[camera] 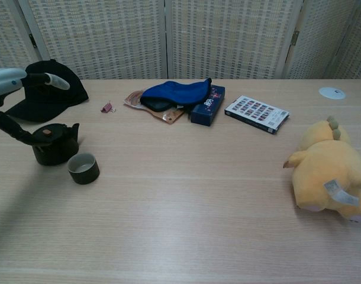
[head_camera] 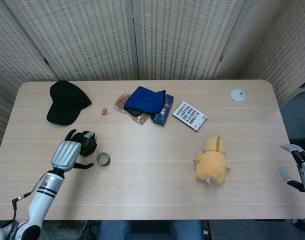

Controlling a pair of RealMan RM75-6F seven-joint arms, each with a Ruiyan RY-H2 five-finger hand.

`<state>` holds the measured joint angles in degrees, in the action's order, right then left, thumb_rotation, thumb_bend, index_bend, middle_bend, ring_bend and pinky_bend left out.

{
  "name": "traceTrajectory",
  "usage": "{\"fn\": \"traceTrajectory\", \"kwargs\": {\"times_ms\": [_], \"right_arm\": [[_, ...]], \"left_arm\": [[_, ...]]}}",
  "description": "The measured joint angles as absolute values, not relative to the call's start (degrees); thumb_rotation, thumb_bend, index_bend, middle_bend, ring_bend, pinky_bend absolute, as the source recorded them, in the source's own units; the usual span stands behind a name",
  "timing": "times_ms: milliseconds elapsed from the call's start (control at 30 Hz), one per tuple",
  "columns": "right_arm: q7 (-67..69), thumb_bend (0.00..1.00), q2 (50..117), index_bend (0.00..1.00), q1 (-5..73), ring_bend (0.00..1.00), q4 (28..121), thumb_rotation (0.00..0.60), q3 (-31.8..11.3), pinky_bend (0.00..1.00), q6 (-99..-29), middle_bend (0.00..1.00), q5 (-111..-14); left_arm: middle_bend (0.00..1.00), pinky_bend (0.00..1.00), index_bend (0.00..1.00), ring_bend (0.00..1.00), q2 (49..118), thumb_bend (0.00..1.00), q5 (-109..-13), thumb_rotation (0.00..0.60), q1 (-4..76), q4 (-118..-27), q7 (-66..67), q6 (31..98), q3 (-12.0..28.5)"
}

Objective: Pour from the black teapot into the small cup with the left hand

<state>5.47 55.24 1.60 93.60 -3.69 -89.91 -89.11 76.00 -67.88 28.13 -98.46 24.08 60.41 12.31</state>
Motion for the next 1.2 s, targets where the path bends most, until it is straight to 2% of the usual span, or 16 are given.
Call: {"fn": "traceTrajectory", "kwargs": {"times_ms": [700,1200], "right_arm": [[7.1,0.30,55.3,0.25,0.9,0.19,92.1,0.600,-3.8,0.24,-90.2,0.28,-88.2],[6.4,0.30,55.7,0.25,0.9,0.19,92.4,0.600,-3.7,0.24,-89.9,0.28,-88.1]], "left_arm": [[0.11,0.03,0.07,0.15,84.0,0.13,-53.3,0.506,36.7,-85.2,29.2,55.9,13.1],[0.11,0.03,0.07,0.15,81.6,0.13,-50.3,0.592,36.2,-81.9,27.8,56.7,11.6]]}}
